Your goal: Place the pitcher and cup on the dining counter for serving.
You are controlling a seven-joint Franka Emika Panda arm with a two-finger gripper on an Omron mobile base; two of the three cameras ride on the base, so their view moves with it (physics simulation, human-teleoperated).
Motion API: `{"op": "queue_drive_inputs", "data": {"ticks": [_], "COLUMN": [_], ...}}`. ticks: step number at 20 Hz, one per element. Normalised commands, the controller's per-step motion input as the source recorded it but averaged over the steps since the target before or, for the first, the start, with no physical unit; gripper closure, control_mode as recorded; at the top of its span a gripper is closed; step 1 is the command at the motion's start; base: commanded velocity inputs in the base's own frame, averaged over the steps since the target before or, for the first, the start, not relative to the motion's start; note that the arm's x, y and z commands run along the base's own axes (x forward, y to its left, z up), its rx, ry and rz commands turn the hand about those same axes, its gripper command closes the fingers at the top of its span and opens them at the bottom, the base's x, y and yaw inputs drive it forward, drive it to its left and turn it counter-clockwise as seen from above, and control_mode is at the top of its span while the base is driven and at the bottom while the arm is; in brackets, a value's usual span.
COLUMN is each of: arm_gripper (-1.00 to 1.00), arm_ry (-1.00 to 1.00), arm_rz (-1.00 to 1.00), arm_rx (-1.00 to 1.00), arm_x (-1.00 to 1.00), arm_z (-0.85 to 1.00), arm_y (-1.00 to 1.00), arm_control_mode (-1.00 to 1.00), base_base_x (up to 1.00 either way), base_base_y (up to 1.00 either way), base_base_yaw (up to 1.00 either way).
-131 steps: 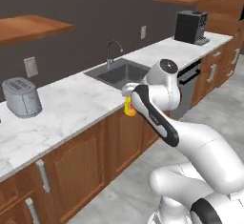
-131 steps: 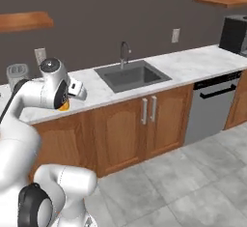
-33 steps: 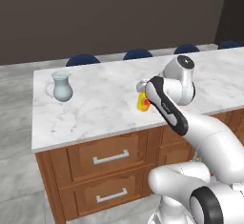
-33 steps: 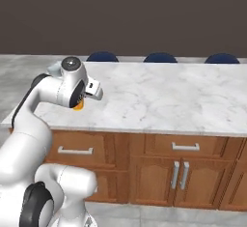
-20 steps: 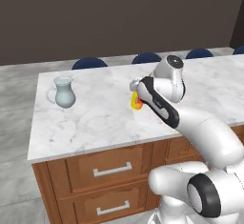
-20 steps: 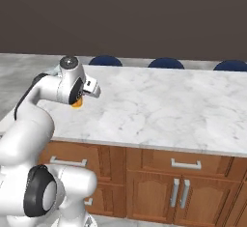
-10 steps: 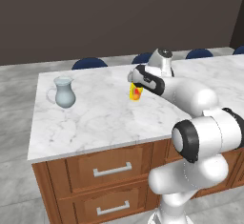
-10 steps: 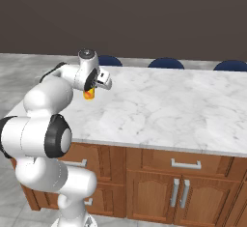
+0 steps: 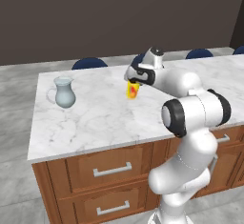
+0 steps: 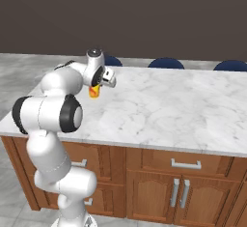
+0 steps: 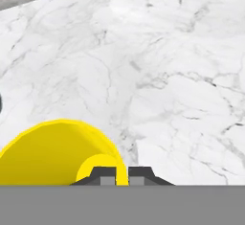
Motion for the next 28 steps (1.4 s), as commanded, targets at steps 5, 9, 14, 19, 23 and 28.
{"op": "queue_drive_inputs", "data": {"ticks": [5, 9, 14, 19, 23, 28], "arm_gripper": [1.0, 1.0, 1.0, 1.0, 1.0, -1.0], "arm_ry": [0.0, 0.0, 0.0, 0.0, 0.0, 0.0], "arm_rz": [0.0, 0.0, 0.0, 0.0, 0.0, 0.0], "arm_rx": [0.0, 0.0, -0.04, -0.08, -0.07, -0.01], "arm_x": [0.05, 0.14, 0.02, 0.01, 0.0, 0.0], "arm_z": [-0.66, -0.62, -0.58, -0.5, -0.34, -0.09], "arm_y": [0.0, 0.0, 0.03, 0.05, 0.01, 0.0], "arm_control_mode": [-1.0, -1.0, -1.0, -1.0, -1.0, -1.0], "base_base_x": [0.0, 0.0, 0.0, 0.0, 0.0, 0.0], "base_base_y": [0.0, 0.0, 0.0, 0.0, 0.0, 0.0], "base_base_yaw": [0.0, 0.0, 0.0, 0.0, 0.0, 0.0]}}
